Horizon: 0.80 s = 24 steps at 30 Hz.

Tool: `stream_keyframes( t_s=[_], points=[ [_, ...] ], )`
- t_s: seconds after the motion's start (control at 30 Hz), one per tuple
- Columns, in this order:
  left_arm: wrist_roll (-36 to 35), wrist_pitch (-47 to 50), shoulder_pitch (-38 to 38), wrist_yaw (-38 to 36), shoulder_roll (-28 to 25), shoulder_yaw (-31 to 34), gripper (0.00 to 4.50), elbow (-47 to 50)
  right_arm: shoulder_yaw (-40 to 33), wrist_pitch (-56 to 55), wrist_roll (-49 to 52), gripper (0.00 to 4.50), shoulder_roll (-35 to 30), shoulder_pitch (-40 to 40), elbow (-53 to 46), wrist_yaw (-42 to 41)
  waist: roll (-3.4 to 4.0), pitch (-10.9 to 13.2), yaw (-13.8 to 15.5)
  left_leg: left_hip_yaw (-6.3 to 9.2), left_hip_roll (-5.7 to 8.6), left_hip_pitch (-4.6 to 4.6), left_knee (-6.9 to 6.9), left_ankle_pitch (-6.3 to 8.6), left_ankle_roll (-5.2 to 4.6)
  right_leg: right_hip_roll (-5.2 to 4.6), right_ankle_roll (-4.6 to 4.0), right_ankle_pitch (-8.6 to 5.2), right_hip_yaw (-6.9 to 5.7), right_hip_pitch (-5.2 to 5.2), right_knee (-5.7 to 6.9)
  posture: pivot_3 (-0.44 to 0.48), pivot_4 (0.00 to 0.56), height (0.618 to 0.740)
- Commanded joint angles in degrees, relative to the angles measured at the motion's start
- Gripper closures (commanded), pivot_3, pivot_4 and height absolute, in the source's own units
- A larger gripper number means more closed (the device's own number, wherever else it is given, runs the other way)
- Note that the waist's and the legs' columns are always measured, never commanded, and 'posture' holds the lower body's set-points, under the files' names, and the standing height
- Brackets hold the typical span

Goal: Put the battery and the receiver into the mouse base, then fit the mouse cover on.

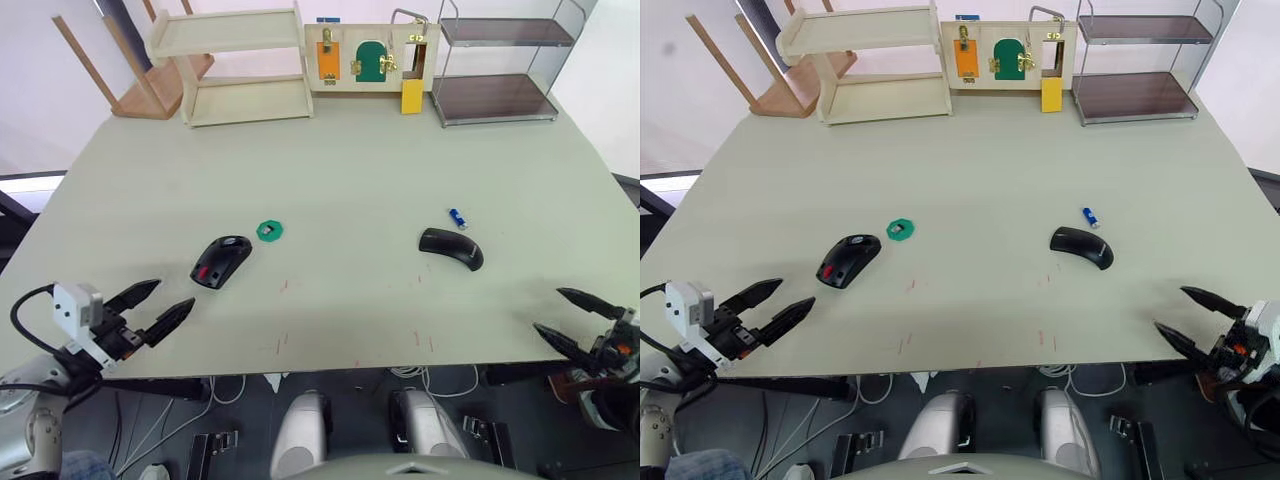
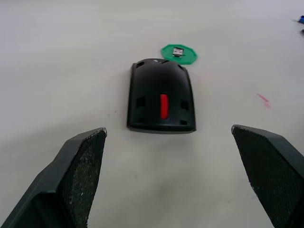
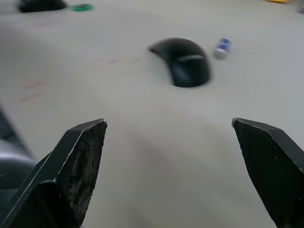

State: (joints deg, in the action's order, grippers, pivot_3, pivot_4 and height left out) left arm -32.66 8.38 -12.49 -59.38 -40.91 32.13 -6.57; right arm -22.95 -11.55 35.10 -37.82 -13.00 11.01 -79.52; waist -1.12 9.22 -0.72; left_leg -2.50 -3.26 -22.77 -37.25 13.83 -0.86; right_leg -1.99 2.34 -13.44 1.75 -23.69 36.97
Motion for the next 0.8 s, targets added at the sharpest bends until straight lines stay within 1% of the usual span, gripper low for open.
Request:
stream_keyframes(
  t_s=[0.03,0.17,0.23,0.43,0.6,0.73,0.8],
  points=[
    [1.39,-2.00,1.69,2.14,-0.93,1.66,0.00,-0.88,-0.54,2.78,4.78,0.04,-0.64,0.22,-4.19,-4.36,-0.01,0.00,0.07,-0.02,0.01,0.00,-0.05,0.00,0.00,-0.03,0.01,0.00,0.00,0.00,0.04,0.000,0.150,0.740],
    [4.07,-2.46,3.37,3.74,-1.46,-0.24,0.00,-1.33,0.79,4.93,6.27,0.04,-0.56,2.04,-7.07,-6.56,-0.06,-0.04,0.08,-0.02,0.01,0.00,-0.09,0.00,0.00,-0.03,0.03,0.04,0.01,0.01,0.05,0.000,0.150,0.740],
    [2.29,-0.47,5.65,4.24,-0.94,-0.26,0.00,-1.06,1.69,5.60,6.38,0.04,-0.03,3.83,-8.31,-6.44,-0.06,-0.04,0.09,-0.01,0.01,0.01,-0.09,0.00,0.00,-0.02,0.03,0.04,0.01,0.01,0.08,0.000,0.150,0.740],
    [0.79,2.88,10.58,7.33,0.59,-1.07,0.00,0.39,2.54,6.37,5.58,0.04,0.73,5.78,-8.75,-5.54,-0.07,-0.04,0.27,0.01,0.03,-0.01,-0.09,0.00,0.00,-0.01,-0.12,0.23,0.00,0.01,0.12,0.000,0.150,0.740],
    [0.81,7.62,12.61,9.93,1.24,-4.28,0.00,4.59,2.31,5.68,4.76,0.04,1.20,5.55,-7.52,-5.73,-0.08,-0.04,0.29,0.02,0.06,-0.04,-0.10,-0.01,0.00,-0.01,-0.08,0.26,0.00,0.02,0.11,0.000,0.150,0.740],
    [-0.31,13.08,14.55,14.33,3.10,-6.85,0.00,8.96,2.10,5.97,4.88,0.04,1.55,5.29,-8.09,-5.27,-0.09,-0.04,0.13,0.02,0.05,0.01,-0.11,-0.01,0.00,0.00,-0.07,0.26,0.00,0.02,0.16,0.000,0.150,0.740],
    [1.35,14.32,15.24,16.57,3.44,-8.10,0.00,9.88,2.01,5.73,4.83,0.04,1.75,5.16,-7.80,-5.40,-0.09,-0.04,0.06,0.04,0.05,0.01,-0.14,-0.01,0.00,0.02,-0.04,0.28,0.00,0.02,0.20,0.000,0.150,0.740]
  ],
)
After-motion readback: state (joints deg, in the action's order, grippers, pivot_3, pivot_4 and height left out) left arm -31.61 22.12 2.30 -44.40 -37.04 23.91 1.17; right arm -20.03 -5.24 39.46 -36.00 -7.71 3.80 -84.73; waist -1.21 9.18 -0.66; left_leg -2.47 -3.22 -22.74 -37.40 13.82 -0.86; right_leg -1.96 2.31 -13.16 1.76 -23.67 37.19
